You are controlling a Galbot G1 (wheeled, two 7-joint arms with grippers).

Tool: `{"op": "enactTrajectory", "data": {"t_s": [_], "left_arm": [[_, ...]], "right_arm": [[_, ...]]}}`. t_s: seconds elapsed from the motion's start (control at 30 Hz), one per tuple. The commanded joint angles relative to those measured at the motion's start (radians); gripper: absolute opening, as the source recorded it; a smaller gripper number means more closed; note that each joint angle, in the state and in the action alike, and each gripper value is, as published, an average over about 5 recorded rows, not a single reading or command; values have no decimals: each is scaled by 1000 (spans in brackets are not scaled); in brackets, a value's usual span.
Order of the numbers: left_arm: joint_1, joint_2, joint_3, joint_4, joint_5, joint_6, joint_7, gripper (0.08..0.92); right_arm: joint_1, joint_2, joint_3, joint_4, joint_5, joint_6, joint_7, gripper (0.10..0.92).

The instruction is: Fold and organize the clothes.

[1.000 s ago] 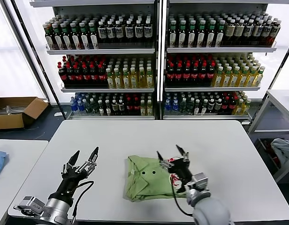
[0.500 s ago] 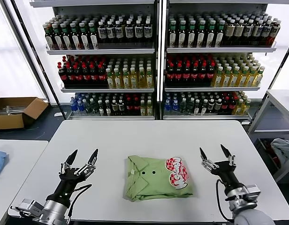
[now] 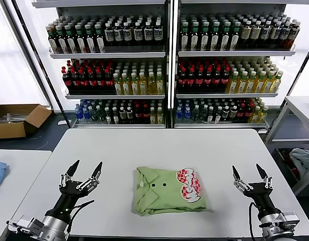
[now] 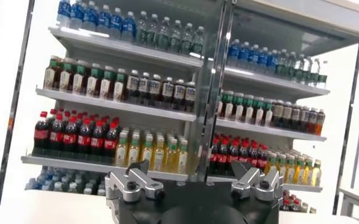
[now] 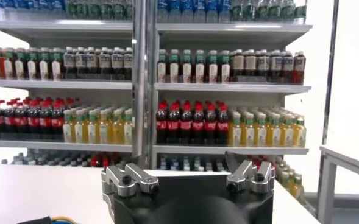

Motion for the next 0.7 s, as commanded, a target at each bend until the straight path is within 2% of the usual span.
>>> {"op": "enactTrajectory", "data": {"t_s": [0.03, 0.43, 0.7], "left_arm": [[0, -30, -71, -2, 39, 21, 81, 823], [-5, -40, -128, 15, 56, 2, 119, 823], [-18, -37, -180, -7, 46, 75, 138, 823]], "right_arm": [[-26, 32, 55, -2, 0, 33, -26, 823], [-17, 73, 48, 0, -46, 39, -48, 823], [-34, 77, 38, 13, -47, 33, -48, 823]]}}
